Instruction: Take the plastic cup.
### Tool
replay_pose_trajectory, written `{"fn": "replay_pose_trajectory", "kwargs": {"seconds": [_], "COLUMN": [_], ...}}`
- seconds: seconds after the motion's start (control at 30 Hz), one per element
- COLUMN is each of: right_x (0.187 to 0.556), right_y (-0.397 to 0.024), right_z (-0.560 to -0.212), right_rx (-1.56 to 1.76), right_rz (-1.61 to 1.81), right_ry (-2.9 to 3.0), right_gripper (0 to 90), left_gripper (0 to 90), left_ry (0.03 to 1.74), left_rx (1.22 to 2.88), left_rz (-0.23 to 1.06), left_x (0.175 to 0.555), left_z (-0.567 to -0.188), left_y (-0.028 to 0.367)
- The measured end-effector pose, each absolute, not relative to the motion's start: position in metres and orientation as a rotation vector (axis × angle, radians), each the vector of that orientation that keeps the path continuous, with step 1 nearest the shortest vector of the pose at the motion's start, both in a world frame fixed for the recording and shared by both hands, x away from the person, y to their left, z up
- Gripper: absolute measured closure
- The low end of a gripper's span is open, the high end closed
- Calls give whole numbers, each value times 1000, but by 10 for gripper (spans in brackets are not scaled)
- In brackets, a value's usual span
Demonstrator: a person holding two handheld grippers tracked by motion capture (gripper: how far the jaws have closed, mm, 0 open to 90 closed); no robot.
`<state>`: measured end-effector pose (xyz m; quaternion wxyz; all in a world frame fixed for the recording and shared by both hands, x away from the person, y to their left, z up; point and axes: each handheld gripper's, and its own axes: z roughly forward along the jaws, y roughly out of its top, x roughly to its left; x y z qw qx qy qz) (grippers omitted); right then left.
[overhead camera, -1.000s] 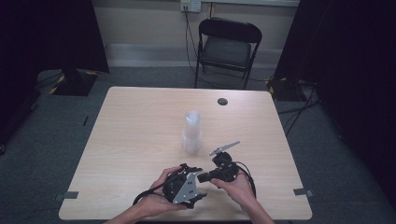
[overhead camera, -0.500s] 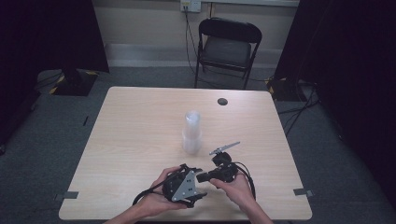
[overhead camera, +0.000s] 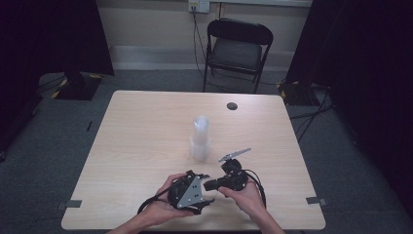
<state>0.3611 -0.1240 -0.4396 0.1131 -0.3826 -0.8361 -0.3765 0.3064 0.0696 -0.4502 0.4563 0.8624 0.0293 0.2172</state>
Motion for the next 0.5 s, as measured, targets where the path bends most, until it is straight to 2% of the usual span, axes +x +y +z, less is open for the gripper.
{"fn": "replay_pose_trajectory", "kwargs": {"seconds": [0.33, 0.5], "right_x": [359, 361], "right_y": [-128, -132], "right_z": [-433, -432], "right_rx": [-1137, -1152], "right_rz": [-1170, -1202], "right_ry": [-2484, -2474], "right_gripper": [698, 671], "left_gripper": [288, 288], "left_ry": [124, 186], "left_rx": [2112, 2103], "left_rz": [510, 455], "left_x": [310, 315], "left_z": [-452, -454], "left_y": [73, 77]}}
